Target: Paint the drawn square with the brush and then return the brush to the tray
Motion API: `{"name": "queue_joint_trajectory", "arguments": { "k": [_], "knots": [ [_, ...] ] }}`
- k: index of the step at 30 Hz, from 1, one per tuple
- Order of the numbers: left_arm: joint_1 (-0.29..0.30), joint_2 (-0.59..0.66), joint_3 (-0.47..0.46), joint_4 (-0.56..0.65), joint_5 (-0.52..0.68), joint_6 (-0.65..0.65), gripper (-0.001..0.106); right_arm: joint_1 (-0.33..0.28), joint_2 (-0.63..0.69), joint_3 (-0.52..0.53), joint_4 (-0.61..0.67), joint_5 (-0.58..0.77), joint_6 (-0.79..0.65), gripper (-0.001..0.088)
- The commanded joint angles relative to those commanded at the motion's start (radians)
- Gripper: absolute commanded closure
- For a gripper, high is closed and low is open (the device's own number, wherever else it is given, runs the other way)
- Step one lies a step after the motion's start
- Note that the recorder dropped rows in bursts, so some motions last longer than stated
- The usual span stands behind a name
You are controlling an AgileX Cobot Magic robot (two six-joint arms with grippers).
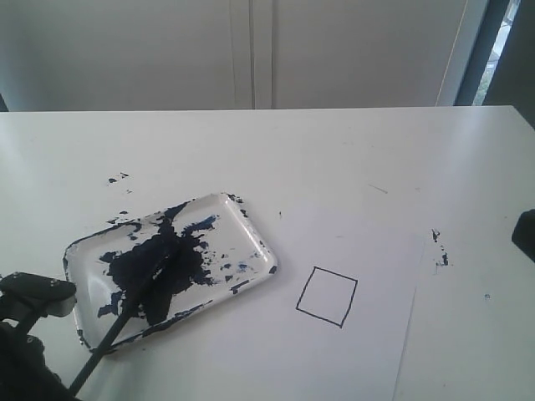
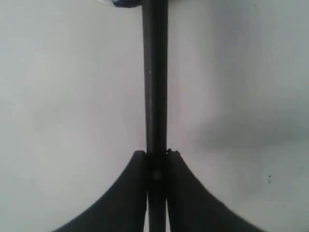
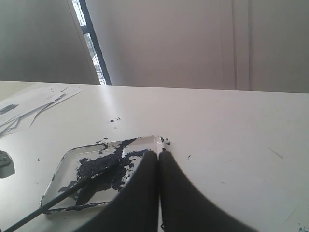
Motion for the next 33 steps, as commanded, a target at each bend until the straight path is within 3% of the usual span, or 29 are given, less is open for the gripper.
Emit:
{"name": "queue_joint_trajectory", "arguments": {
  "k": [6, 26, 29, 33],
  "knots": [
    [0.000, -0.058, -0.078, 0.022, 0.092, -0.018, 0.105, 0.000, 0.000, 0.000, 0.000, 0.000, 0.000, 0.0868],
    [0.000, -0.187, -0.115, 0.067, 0.183, -0.147, 0.105, 0.000, 0.000, 0.000, 0.000, 0.000, 0.000, 0.0868],
    [0.000, -0.210, -0.115, 0.027, 0.152, -0.183, 0.105, 0.000, 0.000, 0.000, 0.000, 0.000, 0.000, 0.0868],
    [0.000, -0.237, -0.115, -0.121, 0.050, -0.171, 0.105, 0.000, 0.000, 0.000, 0.000, 0.000, 0.000, 0.0868]
  ]
}}
